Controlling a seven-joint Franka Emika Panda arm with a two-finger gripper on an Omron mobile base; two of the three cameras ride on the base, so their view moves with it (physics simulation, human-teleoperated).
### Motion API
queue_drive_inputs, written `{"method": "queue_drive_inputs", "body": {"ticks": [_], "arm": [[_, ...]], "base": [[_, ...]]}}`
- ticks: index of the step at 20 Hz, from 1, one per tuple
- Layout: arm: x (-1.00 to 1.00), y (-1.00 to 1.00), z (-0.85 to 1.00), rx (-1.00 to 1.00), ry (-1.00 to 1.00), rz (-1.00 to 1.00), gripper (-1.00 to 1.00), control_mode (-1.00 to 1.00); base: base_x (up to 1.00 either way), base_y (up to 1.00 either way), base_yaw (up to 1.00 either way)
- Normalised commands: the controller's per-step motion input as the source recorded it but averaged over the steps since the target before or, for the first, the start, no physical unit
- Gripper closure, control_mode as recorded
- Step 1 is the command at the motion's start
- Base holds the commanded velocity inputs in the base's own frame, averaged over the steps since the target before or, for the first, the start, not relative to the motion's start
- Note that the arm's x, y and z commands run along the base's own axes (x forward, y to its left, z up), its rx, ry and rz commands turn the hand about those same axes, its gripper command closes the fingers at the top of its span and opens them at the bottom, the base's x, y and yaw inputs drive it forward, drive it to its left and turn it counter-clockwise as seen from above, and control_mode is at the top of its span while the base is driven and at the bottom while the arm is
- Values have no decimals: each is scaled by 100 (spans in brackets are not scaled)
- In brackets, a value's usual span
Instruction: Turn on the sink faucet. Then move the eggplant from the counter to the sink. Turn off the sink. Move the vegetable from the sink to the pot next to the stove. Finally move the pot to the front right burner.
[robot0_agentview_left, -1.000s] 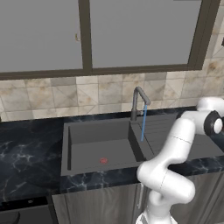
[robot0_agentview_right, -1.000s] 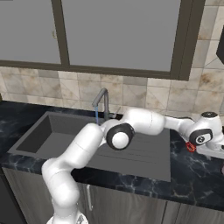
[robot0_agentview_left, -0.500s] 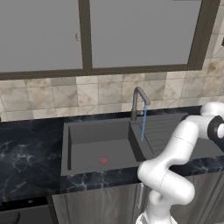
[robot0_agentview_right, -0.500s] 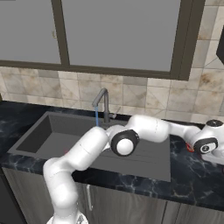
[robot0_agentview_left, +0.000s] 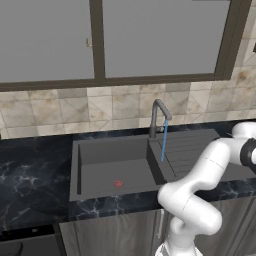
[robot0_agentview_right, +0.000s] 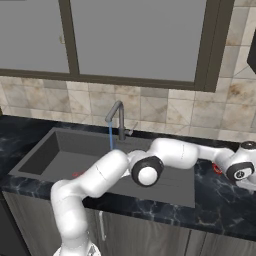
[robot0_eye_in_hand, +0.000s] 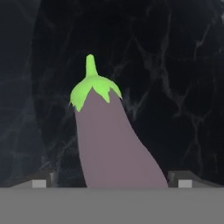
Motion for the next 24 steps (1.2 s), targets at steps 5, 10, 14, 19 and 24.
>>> {"method": "queue_drive_inputs", "body": {"ticks": [5,10,14,19,24], "arm": [[0,3,-54,0,7,3,100,-100],[-17,5,-36,-1,5,4,100,-100],[-40,13,-5,0,0,0,100,-100],[-48,64,27,0,0,0,100,-100],[-48,96,24,-5,0,0,100,-100]], "base": [[0,0,0],[0,0,0],[0,0,0],[0,0,0],[0,0,0]]}}
